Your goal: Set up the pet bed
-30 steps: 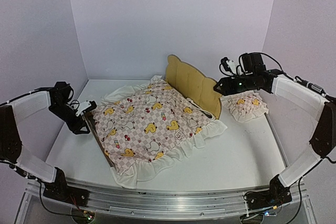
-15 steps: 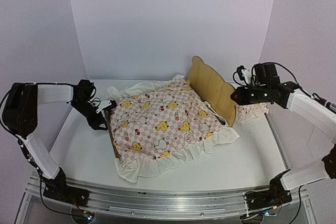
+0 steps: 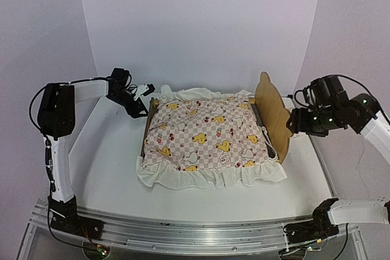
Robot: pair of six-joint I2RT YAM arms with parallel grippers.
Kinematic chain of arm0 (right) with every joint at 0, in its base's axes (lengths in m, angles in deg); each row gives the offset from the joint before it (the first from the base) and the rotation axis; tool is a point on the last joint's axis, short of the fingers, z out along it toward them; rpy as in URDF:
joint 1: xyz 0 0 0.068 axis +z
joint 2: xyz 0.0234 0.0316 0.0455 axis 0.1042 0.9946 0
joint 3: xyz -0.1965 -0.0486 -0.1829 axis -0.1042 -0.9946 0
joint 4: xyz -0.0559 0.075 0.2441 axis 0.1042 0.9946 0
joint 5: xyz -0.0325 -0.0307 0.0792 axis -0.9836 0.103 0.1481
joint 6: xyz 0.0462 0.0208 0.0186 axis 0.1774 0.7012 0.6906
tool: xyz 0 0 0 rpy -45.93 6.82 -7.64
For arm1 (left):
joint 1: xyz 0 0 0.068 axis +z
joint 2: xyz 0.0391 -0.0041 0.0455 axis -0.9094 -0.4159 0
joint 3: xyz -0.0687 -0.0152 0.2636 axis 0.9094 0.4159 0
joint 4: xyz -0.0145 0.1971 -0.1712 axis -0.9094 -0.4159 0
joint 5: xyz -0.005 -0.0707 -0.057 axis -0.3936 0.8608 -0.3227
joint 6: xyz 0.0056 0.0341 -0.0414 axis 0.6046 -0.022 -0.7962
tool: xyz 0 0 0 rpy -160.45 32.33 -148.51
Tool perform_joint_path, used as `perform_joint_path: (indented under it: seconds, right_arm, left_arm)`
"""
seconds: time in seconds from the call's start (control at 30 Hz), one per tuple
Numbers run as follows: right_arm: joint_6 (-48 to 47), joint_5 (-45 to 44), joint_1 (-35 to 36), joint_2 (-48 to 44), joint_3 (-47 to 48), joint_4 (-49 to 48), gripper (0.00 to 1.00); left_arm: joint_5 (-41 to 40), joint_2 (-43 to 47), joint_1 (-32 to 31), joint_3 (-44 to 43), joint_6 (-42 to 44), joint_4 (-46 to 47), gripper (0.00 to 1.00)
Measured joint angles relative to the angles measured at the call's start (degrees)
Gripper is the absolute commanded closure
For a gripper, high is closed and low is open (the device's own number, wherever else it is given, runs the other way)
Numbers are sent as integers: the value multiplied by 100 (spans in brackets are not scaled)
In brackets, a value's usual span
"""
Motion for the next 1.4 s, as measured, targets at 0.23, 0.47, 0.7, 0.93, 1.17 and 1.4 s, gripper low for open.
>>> perform_joint_path:
  seconds: [0.23,0.47,0.7,0.93,1.17,1.4]
  right_arm:
    - [-527,-492,-8,36,1932,384,37]
    - [-1238,1218,696,1682,3175,-569,45]
    - [-2511,2312,2576,4324,2807,-1860,42]
    - [-2792,3109,3108,5230,2751,-2747,50]
    - [-2459,3683,3019,5922,3267,-3450,52]
    - [-2198,3805,3080,6489,3355,-3504,98]
  left_arm:
    - [218,207,397,-9,-500,-313,26]
    - [570,1888,944,583,-302,-1101,29]
    - [1227,4480,499,2700,210,-1608,31]
    - [1585,6058,16,4920,168,-1600,34]
    - [1611,6053,-44,5233,330,-1110,34]
    - [1620,5785,-265,5286,635,-760,33]
